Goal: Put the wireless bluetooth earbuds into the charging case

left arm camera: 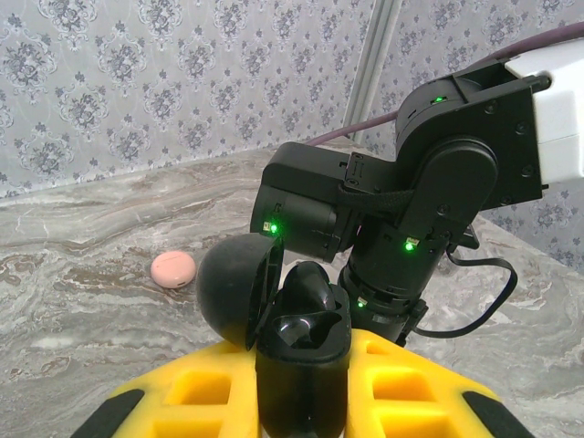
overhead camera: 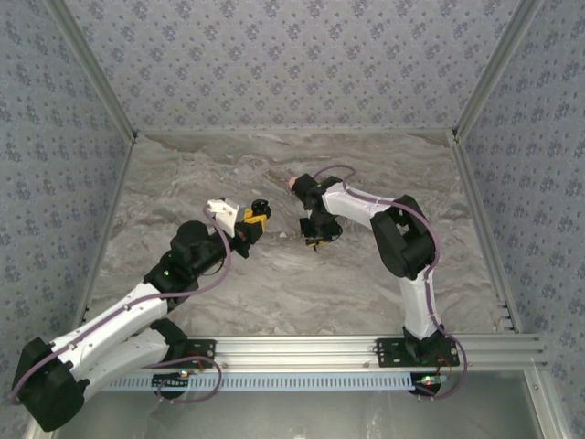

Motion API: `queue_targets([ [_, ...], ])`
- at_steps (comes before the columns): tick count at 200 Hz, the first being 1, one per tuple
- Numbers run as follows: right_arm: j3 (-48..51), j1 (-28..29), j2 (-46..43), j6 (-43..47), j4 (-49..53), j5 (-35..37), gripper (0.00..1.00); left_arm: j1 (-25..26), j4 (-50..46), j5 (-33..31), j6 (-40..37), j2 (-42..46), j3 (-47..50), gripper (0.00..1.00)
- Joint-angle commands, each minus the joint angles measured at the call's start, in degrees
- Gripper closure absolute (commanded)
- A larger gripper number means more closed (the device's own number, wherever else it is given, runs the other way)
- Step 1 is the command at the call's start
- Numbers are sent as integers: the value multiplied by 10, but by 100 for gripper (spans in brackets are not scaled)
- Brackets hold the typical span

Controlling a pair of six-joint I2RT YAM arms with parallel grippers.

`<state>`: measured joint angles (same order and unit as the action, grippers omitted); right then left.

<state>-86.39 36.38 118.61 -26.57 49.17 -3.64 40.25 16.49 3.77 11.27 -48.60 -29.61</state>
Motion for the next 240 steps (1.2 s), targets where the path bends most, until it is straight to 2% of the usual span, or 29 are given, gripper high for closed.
queue_targets([
  [1,13,-10,-18,-7,-15,-3,78,1,13,12,6,3,-9,81],
  [135,75,-49,-104,4,-100,-18,81,0,13,12,12,-8,-8,80],
  [196,130,-51,-168,5,-168,-42,81,0,12,-3,41,-59,-11,80],
  [240,168,-51,-229,4,-213,-66,81,1,70,11,86,-112,7,81],
])
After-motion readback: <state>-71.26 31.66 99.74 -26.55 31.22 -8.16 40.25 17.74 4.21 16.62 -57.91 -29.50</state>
